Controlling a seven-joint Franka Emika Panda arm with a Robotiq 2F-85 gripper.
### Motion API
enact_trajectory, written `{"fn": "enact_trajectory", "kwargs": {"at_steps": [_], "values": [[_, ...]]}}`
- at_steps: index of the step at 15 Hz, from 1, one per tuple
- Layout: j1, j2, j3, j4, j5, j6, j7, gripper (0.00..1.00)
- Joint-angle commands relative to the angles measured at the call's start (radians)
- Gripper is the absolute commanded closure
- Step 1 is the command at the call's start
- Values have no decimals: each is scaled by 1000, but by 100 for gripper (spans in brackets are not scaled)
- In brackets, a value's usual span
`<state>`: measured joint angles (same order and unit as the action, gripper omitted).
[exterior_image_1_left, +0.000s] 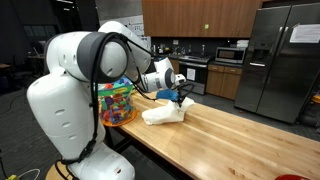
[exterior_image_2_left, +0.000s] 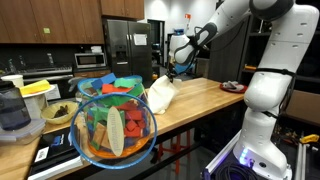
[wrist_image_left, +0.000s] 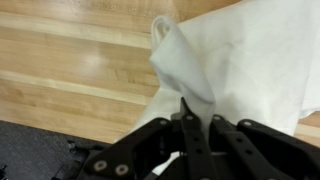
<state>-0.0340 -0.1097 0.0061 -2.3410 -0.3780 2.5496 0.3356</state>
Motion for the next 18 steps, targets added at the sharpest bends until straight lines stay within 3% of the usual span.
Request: {"fn": "enact_trajectory", "kwargs": {"at_steps": [1,11,18], "values": [[14,-16,36,38,11,-60,29,99],[105,-12,166,56,-39,-95,64,99],[134,-11,202,44,-76,-81,59,99]]}}
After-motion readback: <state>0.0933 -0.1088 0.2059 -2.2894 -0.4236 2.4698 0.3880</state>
